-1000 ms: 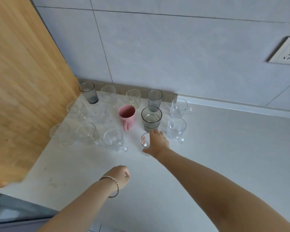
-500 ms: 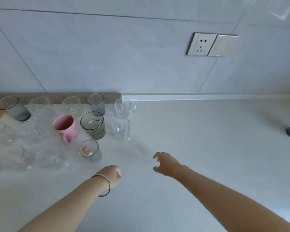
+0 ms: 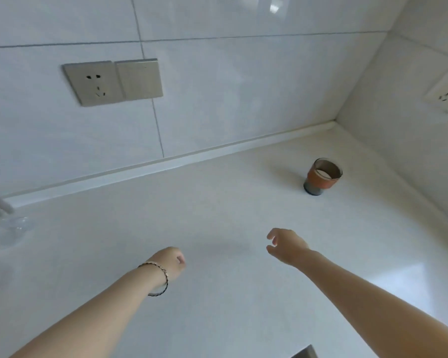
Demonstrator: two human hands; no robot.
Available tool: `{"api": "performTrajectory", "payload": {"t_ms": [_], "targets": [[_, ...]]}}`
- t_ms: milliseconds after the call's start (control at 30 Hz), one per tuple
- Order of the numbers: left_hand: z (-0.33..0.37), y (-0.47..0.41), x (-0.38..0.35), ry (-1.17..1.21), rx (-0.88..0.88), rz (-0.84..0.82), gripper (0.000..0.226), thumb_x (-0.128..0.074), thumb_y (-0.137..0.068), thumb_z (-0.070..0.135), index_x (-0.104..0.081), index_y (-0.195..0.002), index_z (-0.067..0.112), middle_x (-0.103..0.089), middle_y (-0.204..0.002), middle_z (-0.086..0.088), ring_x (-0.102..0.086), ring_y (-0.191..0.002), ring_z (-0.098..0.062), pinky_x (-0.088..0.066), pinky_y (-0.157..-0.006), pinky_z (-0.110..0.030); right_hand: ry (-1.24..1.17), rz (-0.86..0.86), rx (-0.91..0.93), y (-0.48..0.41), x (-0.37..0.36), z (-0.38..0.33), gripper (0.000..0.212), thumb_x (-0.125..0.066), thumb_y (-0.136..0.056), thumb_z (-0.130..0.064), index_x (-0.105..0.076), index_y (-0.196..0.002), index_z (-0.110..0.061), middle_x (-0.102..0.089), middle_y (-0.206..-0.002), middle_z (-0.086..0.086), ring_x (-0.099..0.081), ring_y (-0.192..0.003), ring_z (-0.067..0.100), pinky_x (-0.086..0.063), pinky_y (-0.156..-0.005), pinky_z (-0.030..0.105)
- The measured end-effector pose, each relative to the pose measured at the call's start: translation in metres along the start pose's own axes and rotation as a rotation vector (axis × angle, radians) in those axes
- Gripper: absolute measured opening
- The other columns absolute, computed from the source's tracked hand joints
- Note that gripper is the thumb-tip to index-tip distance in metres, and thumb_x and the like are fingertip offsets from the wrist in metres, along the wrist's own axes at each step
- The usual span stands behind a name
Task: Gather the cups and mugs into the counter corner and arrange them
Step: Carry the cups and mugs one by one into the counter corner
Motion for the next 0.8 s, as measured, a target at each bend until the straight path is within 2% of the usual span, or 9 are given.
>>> {"api": "performTrajectory", "payload": {"t_ms": [67, 133, 233, 333, 467, 533, 600, 700, 800], "targets": [[0.045, -0.020, -0.003, 0.009, -0.017, 0.009, 0.023, -0.041, -0.091, 0.012, -0.050, -0.073, 0.023, -0.054, -0.073, 0.005, -0.051, -0.079, -0.018, -0.036, -0.063, -0.021, 0.000, 0.039, -0.017, -0.019, 0.031, 0.035, 0.037, -0.051, -0.091, -0.028, -0.052, -0.127, -0.021, -0.056, -0.128, 0.001, -0.056, -0.114, 0.020, -0.045, -0.088, 0.028], [0.087, -0.039, -0.005, -0.004, -0.048, 0.013, 0.020, -0.040, -0.092, 0.013, -0.051, -0.078, 0.021, -0.051, -0.071, 0.008, -0.050, -0.080, -0.018, -0.036, -0.064, -0.021, 0.023, 0.087, -0.019, -0.040, 0.063, 0.062, 0.042, -0.052, -0.091, -0.029, -0.048, -0.132, -0.020, -0.052, -0.131, 0.004, -0.053, -0.119, 0.022, -0.045, -0.089, 0.029], [0.134, -0.064, -0.008, -0.060, -0.085, 0.016, 0.015, -0.039, -0.094, 0.015, -0.052, -0.087, 0.019, -0.054, -0.085, 0.003, -0.051, -0.084, -0.017, -0.037, -0.072, -0.022, 0.018, 0.200, -0.045, -0.074, 0.115, 0.090, 0.052, -0.056, -0.089, -0.030, -0.041, -0.137, -0.015, -0.041, -0.139, 0.007, -0.047, -0.125, 0.026, -0.045, -0.093, 0.033], [0.160, -0.085, -0.011, -0.115, -0.090, 0.022, 0.014, -0.039, -0.095, 0.016, -0.050, -0.088, 0.020, -0.055, -0.099, 0.001, -0.050, -0.089, -0.016, -0.037, -0.077, -0.020, -0.023, 0.318, -0.109, -0.111, 0.160, 0.111, 0.065, -0.064, -0.083, -0.032, -0.035, -0.138, -0.012, -0.035, -0.140, 0.011, -0.038, -0.130, 0.029, -0.042, -0.098, 0.037], [0.160, -0.101, -0.018, -0.150, -0.033, -0.006, 0.021, -0.040, -0.094, 0.019, -0.047, -0.076, 0.026, -0.054, -0.096, 0.004, -0.055, -0.090, -0.017, -0.043, -0.078, -0.024, -0.008, 0.332, -0.259, -0.152, 0.180, 0.136, 0.095, -0.067, -0.077, -0.050, -0.016, -0.147, -0.011, -0.028, -0.143, 0.014, -0.031, -0.133, 0.032, -0.035, -0.103, 0.040], [0.155, -0.106, -0.020, -0.155, -0.008, -0.015, 0.025, -0.040, -0.094, 0.020, -0.044, -0.071, 0.030, -0.053, -0.095, 0.006, -0.057, -0.091, -0.016, -0.047, -0.083, -0.026, -0.067, 0.298, -0.310, -0.166, 0.177, 0.144, 0.102, -0.069, -0.074, -0.052, -0.012, -0.149, -0.013, -0.027, -0.144, 0.013, -0.033, -0.133, 0.032, -0.036, -0.102, 0.041], [0.150, -0.107, -0.019, -0.153, 0.012, -0.015, 0.022, -0.039, -0.095, 0.020, -0.045, -0.075, 0.029, -0.053, -0.095, 0.006, -0.055, -0.090, -0.015, -0.046, -0.084, -0.025, -0.168, 0.290, -0.322, -0.176, 0.172, 0.149, 0.102, -0.072, -0.074, -0.048, -0.012, -0.149, -0.014, -0.028, -0.144, 0.012, -0.035, -0.133, 0.033, -0.039, -0.101, 0.042], [0.140, -0.105, -0.018, -0.142, 0.047, -0.020, 0.026, -0.039, -0.095, 0.020, -0.042, -0.071, 0.029, -0.053, -0.095, 0.005, -0.053, -0.088, -0.015, -0.043, -0.080, -0.023, -0.283, 0.332, -0.281, -0.180, 0.171, 0.152, 0.097, -0.077, -0.072, -0.039, -0.020, -0.145, -0.012, -0.032, -0.140, 0.012, -0.037, -0.131, 0.034, -0.044, -0.096, 0.041], [0.130, -0.099, -0.018, -0.129, 0.073, -0.020, 0.020, -0.039, -0.095, 0.019, -0.045, -0.078, 0.027, -0.054, -0.100, 0.004, -0.052, -0.091, -0.015, -0.041, -0.081, -0.022, -0.283, 0.365, -0.247, -0.173, 0.171, 0.149, 0.094, -0.081, -0.067, -0.035, -0.026, -0.140, -0.011, -0.036, -0.136, 0.011, -0.041, -0.127, 0.033, -0.046, -0.093, 0.040]]}}
Point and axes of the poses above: each hand's wrist, its own y-axis away from the middle knuckle, its own x-axis out of the back of the hand, z = x × y, the point moved 9 cm from there along -y, towards the middle knuckle
